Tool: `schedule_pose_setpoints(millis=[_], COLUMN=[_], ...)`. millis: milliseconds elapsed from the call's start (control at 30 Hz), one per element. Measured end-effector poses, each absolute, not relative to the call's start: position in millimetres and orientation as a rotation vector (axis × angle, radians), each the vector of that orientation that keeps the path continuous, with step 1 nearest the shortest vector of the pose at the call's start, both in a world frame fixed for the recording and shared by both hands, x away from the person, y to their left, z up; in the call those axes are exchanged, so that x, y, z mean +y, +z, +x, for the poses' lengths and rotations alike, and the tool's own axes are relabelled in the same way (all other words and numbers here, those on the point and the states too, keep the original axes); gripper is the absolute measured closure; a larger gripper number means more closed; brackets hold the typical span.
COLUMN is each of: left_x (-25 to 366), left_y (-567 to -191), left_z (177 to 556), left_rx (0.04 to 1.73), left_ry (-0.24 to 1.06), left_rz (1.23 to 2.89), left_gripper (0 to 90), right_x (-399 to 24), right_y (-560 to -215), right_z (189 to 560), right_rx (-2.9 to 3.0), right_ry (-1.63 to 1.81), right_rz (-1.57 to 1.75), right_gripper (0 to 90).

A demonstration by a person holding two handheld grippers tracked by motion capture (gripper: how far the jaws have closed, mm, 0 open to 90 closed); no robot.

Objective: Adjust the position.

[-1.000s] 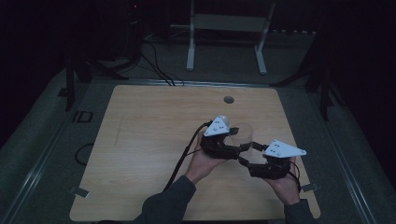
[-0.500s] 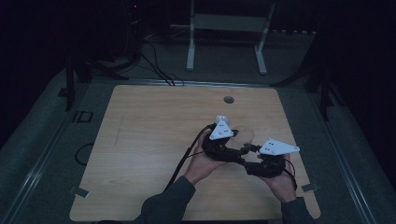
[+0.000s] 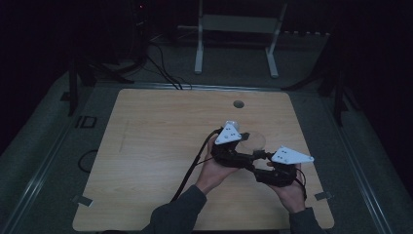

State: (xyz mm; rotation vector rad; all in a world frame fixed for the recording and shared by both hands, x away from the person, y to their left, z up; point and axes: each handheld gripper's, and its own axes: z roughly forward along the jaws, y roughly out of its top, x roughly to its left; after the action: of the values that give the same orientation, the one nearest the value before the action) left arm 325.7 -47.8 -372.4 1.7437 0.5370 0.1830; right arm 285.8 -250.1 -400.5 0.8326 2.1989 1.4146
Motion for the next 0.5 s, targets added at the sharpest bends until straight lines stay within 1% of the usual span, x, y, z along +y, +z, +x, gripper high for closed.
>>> schedule_pose_setpoints(millis=[400,500], left_x=[-49.4,-49.1], left_y=[-375.4,-375.6], left_z=[322.9,322.0], left_rx=[0.543,0.532], left_ry=[0.196,0.211], left_rz=[1.699,1.699], left_gripper=[25.4,27.2], right_x=[-250.5,-251.3], right_y=[-405.3,-405.4], right_z=[284.9,284.7], right_rx=[2.175,2.17], right_ry=[1.471,1.47], right_rz=[0.862,0.858], right_gripper=[41.7,41.5])
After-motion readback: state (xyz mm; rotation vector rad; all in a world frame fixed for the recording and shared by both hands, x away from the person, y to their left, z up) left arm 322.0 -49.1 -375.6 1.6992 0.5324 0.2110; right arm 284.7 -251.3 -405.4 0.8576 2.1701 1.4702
